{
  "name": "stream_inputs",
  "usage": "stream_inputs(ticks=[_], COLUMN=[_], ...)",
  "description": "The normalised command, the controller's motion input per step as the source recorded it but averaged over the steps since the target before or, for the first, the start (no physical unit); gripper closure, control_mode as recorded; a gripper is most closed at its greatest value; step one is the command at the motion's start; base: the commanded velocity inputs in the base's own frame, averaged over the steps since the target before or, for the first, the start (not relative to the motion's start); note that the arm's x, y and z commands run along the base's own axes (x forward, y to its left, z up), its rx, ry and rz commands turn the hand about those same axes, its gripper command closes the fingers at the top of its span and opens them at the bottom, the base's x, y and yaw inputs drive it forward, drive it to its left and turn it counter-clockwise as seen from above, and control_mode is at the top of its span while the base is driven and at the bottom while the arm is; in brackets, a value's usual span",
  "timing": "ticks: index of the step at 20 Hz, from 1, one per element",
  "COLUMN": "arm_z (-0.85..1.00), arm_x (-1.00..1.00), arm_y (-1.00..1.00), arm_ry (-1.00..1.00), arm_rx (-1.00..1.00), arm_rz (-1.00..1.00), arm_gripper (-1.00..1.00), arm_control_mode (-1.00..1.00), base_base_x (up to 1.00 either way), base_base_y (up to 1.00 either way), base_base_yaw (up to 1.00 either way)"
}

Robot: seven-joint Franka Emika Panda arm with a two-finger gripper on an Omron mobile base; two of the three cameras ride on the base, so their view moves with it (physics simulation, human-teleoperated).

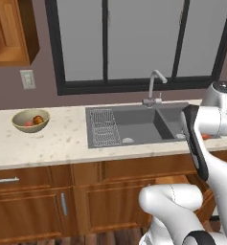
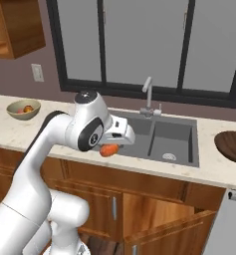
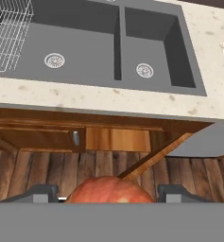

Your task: Pick the peachs from the cabinet and place them in one bowl. Pick the squash from the sink and place it in the other bowl.

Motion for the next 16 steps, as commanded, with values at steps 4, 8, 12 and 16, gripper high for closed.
stream_inputs(ticks=[4,8,12,16], arm_z=[0.0,0.0,0.0,0.0], arm_x=[0.0,0.0,0.0,0.0], arm_y=[0.0,0.0,0.0,0.0], arm_ry=[0.0,0.0,0.0,0.0], arm_rx=[0.0,0.0,0.0,0.0], arm_rz=[0.0,0.0,0.0,0.0], arm_gripper=[1.0,1.0,1.0,1.0], arm_control_mode=[1.0,1.0,1.0,1.0], base_base_x=[0.48,0.18,0.03,0.07], base_base_y=[-1.0,-1.0,-1.0,-0.54], base_base_yaw=[0.0,0.02,0.02,-0.03])
